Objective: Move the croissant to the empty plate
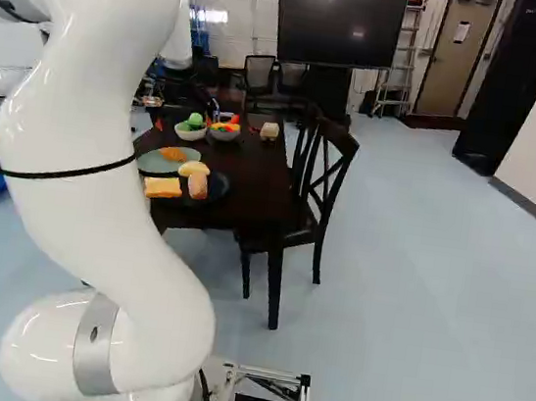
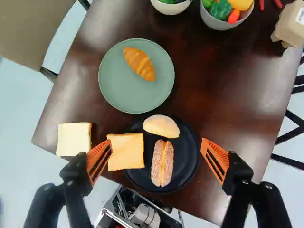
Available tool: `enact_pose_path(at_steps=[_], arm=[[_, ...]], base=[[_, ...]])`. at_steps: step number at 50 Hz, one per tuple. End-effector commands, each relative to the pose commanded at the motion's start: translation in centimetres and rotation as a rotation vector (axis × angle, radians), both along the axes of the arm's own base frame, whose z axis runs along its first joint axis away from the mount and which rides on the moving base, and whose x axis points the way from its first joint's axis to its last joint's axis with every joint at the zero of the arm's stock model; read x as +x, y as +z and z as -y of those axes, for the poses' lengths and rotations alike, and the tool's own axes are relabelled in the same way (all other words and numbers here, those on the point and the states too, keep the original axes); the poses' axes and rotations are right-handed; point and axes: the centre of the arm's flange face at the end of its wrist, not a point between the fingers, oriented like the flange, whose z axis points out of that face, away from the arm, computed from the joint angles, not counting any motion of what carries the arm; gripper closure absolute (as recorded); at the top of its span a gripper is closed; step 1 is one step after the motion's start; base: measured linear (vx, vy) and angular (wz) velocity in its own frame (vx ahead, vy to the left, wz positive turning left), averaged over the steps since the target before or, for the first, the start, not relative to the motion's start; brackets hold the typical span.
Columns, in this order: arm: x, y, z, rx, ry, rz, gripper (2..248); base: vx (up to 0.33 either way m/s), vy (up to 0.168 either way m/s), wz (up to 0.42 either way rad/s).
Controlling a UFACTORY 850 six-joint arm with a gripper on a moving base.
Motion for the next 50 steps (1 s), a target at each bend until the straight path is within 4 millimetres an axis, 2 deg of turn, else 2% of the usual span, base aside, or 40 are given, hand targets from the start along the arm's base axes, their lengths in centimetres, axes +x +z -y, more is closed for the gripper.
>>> enact_pose_path(at_steps=[22,50], arm=[[-4.2,-0.3,3.6,-0.027,-0.025,-0.134,3],[-4.4,-0.3,3.7,-0.038,-0.018,-0.161,3]], base=[[0.000,0.000,0.000],[0.000,0.000,0.000]])
